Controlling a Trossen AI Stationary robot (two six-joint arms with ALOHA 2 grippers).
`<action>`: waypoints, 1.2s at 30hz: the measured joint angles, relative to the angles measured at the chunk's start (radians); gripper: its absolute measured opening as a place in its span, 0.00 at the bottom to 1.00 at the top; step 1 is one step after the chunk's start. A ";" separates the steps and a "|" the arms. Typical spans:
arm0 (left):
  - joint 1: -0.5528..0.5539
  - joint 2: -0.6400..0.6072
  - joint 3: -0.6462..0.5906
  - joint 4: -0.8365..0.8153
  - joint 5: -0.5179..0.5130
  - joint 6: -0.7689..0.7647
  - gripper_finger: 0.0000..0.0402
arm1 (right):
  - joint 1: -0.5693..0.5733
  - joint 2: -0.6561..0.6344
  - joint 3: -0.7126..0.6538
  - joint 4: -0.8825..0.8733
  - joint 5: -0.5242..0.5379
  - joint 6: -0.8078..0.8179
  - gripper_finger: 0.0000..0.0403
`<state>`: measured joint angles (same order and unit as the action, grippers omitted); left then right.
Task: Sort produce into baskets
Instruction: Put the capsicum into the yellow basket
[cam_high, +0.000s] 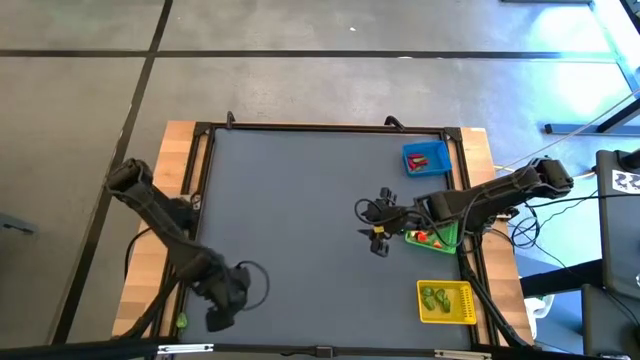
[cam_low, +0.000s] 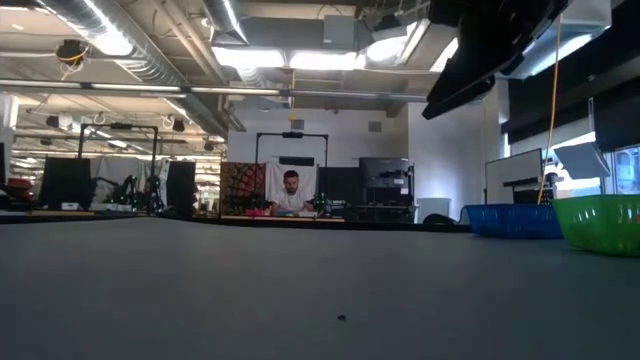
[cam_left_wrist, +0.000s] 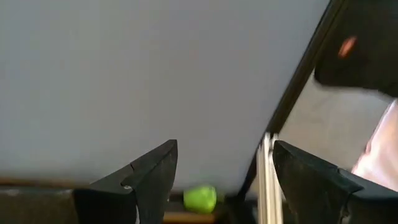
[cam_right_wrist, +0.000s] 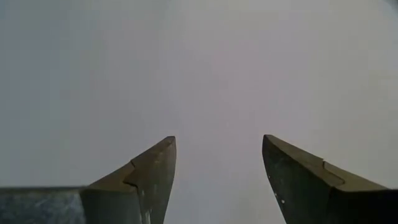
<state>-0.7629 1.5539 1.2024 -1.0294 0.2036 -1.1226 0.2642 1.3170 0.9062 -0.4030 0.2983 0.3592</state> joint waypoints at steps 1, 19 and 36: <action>-0.025 0.000 -0.010 0.001 0.019 -0.018 0.65 | 0.000 0.000 0.000 0.000 -0.005 0.001 0.59; -0.226 0.131 -0.117 0.109 0.247 -0.040 0.65 | 0.000 0.000 0.000 0.001 -0.012 0.003 0.59; -0.325 0.333 -0.117 0.160 0.339 -0.020 0.65 | -0.001 0.000 0.000 -0.003 -0.010 0.001 0.59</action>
<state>-1.0875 1.8866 1.0859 -0.8693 0.5427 -1.1421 0.2630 1.3170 0.9058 -0.4059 0.2883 0.3598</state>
